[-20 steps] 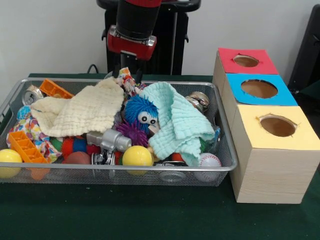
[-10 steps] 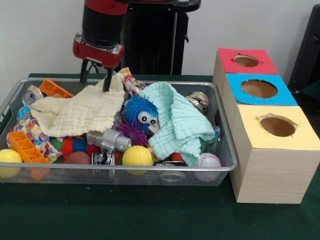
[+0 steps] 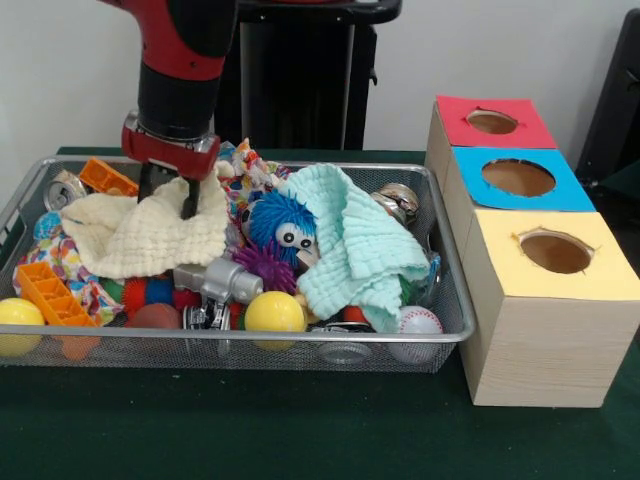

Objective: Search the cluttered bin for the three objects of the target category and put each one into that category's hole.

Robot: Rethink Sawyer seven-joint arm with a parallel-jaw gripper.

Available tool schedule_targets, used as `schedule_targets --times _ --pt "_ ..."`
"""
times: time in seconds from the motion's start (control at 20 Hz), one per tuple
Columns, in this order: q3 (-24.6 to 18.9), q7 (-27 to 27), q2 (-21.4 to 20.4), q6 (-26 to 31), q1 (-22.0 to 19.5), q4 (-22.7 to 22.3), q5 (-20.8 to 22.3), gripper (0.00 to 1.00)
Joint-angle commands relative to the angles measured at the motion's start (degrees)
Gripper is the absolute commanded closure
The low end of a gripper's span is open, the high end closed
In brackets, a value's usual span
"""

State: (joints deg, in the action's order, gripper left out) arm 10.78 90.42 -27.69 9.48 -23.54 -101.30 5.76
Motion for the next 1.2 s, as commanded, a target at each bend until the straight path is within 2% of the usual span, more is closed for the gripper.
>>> schedule_targets --times 0.05,0.3,0.35,0.5,0.65,0.9,1.2 --pt "-9.8 6.9 7.3 -6.3 -1.7 1.9 1.9 0.00" --pt "-11.1 6.1 8.5 -9.0 -2.4 2.2 3.4 0.00" --pt "-10.8 6.1 8.5 -9.2 -2.0 2.4 3.7 1.00" --pt "-8.7 6.1 8.5 -7.5 0.0 3.4 3.1 1.00" --pt "-3.0 10.0 7.0 -4.0 5.0 3.6 -0.7 1.00" --pt "-2.2 9.2 4.9 -1.6 5.9 3.8 -1.0 1.00" --pt "1.7 7.5 -1.1 5.5 8.1 3.4 -0.9 1.00"
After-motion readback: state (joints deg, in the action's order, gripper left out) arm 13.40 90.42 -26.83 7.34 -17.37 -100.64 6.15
